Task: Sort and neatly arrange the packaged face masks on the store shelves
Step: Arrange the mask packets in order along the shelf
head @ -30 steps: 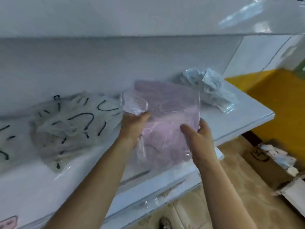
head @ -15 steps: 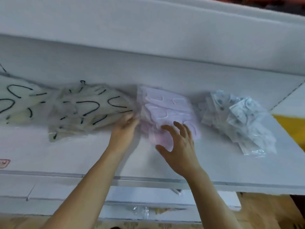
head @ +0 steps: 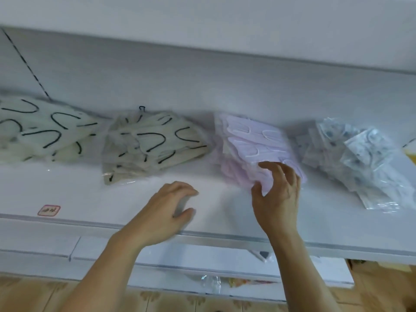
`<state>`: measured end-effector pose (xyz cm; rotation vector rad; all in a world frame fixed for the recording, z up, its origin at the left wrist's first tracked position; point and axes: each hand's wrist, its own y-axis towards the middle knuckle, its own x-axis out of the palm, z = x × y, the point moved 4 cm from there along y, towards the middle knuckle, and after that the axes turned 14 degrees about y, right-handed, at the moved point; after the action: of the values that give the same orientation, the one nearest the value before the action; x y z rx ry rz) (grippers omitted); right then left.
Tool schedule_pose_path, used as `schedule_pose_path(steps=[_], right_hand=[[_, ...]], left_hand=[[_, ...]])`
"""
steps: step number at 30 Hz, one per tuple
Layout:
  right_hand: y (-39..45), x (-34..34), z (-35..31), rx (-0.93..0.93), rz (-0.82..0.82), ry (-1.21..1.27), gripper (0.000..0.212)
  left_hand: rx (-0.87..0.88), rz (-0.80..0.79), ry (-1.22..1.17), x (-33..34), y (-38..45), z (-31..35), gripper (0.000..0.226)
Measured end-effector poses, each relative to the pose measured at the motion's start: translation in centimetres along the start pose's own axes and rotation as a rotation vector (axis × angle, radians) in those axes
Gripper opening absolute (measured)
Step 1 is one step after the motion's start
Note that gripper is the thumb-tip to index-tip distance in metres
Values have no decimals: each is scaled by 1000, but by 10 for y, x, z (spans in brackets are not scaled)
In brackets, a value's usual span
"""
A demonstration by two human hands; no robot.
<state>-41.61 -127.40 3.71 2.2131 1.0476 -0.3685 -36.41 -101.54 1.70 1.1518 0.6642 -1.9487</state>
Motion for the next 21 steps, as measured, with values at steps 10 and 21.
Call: schedule_pose_path(steps=[10,21], right_hand=[[89,25,-8,314,-108,-151,28],[108,-14,40,447,-46,295,32]], left_hand=[[127,-15,199,5,48,17,34],[-264,519,-443,-13,126,66,15]])
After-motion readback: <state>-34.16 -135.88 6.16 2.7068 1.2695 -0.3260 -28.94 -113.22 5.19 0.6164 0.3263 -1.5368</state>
